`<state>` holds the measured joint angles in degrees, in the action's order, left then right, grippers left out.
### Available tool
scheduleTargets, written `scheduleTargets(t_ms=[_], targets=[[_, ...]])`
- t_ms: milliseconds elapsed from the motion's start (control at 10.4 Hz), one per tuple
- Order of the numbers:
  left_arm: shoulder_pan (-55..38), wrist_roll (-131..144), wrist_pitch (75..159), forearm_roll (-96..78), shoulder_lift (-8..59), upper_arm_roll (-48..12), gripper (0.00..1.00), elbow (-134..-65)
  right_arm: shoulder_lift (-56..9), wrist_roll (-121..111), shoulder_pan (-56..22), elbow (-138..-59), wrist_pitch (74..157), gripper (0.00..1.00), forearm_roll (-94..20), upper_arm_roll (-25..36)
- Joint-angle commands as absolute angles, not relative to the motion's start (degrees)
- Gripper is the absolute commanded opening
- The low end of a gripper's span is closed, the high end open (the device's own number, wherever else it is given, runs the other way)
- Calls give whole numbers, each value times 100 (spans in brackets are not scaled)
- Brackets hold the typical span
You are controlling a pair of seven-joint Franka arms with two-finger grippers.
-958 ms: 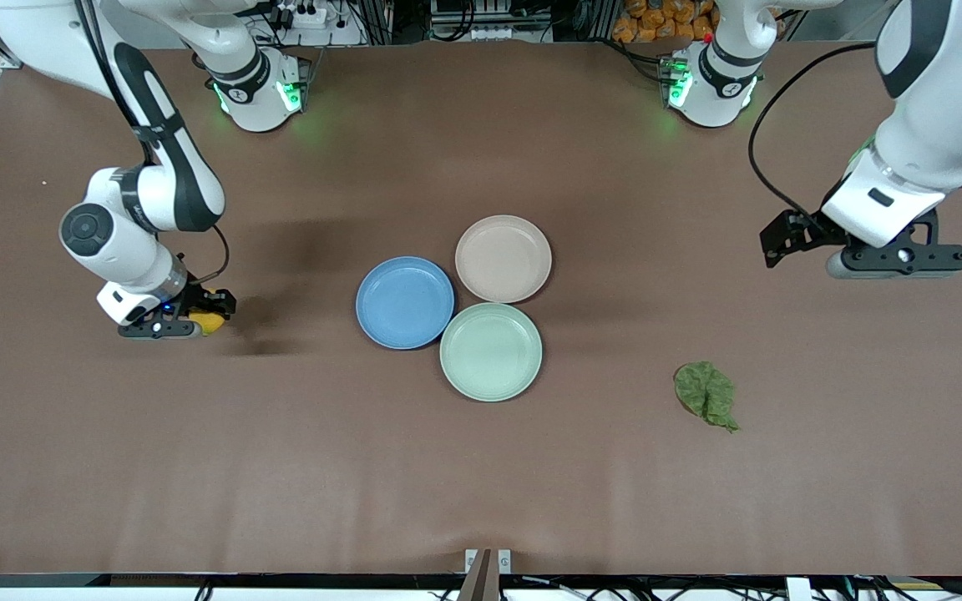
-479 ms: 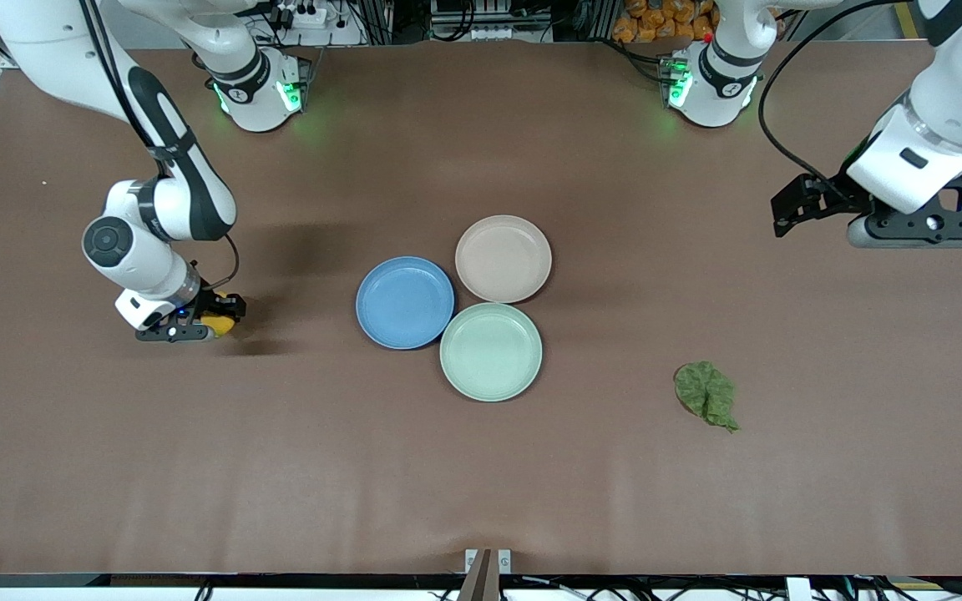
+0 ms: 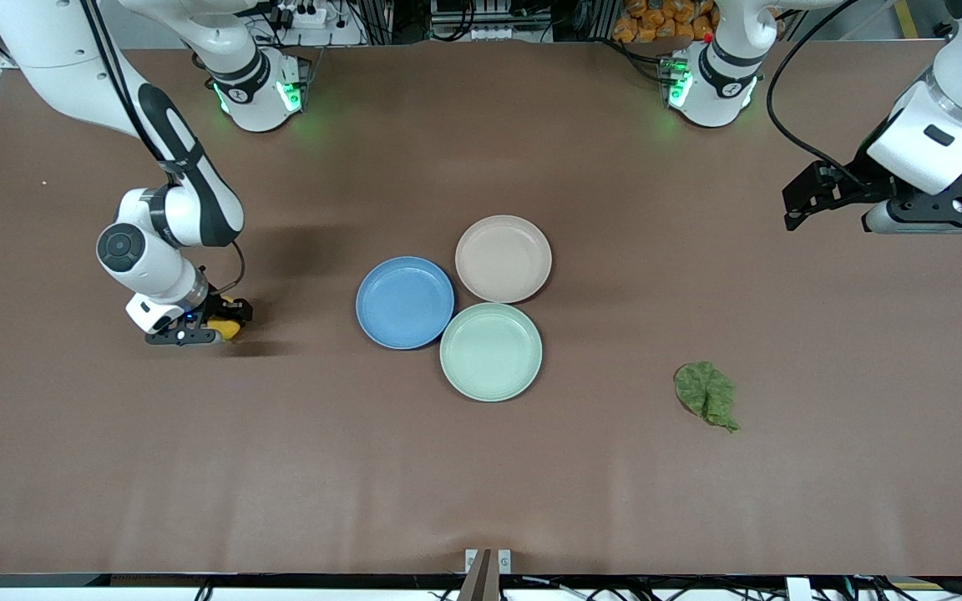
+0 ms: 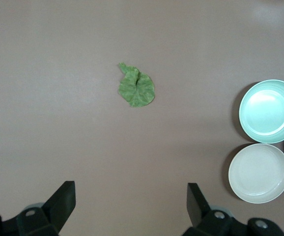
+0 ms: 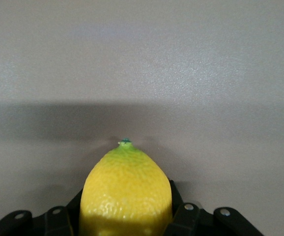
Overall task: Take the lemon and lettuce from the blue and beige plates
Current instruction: 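Open the right gripper to release the lemon on the table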
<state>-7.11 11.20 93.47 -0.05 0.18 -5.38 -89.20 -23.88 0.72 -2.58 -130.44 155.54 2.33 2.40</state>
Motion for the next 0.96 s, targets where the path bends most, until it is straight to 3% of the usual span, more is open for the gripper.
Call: scheduleTargets(t_ms=[0, 288, 863], targets=[[-615, 1011, 9237, -114, -44, -606, 100, -8868, -2488, 79, -27, -13017, 15575, 100, 316, 150], [-659, 1011, 9044, -62, -53, -606, 100, -8859, -2365, 114, 0, -12886, 15348, 100, 299, 141], [-677, 1011, 8842, -62, -140, -641, 100, -8859, -2162, 141, 9, -11411, 12669, 100, 193, 140]])
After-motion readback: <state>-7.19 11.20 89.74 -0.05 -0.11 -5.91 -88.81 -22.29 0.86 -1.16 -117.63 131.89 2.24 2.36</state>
